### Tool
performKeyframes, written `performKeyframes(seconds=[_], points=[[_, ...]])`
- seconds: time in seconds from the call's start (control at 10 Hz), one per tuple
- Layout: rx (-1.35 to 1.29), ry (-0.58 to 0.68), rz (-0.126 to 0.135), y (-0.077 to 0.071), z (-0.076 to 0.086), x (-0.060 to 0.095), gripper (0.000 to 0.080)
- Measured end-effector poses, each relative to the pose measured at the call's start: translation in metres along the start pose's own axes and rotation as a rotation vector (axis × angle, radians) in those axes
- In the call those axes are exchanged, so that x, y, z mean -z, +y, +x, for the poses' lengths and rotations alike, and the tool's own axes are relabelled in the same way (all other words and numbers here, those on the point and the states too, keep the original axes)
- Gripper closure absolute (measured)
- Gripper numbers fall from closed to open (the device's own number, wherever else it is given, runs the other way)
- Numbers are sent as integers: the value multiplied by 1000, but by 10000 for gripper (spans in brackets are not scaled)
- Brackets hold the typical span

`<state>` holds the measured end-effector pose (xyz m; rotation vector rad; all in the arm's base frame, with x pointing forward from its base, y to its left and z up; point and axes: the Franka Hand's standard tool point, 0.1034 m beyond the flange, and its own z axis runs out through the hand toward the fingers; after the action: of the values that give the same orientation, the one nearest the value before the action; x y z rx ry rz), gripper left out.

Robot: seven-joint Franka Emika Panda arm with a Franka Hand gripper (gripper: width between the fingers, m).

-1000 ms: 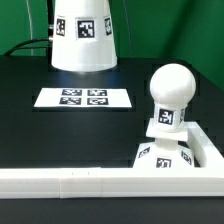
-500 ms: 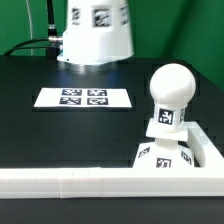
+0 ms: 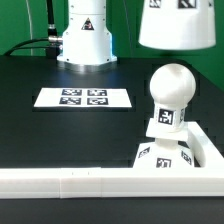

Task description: Assemble lamp

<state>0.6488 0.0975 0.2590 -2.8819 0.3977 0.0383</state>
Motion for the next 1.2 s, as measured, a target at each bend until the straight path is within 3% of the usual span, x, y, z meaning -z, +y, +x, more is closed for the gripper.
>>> performKeyframes(seconds=[0.5, 0.8, 1.2], points=[[-11, -42, -29, 25, -22, -48, 755], [-19, -49, -40, 35, -27, -71, 755], [-18, -64, -46, 42, -26, -85, 755]])
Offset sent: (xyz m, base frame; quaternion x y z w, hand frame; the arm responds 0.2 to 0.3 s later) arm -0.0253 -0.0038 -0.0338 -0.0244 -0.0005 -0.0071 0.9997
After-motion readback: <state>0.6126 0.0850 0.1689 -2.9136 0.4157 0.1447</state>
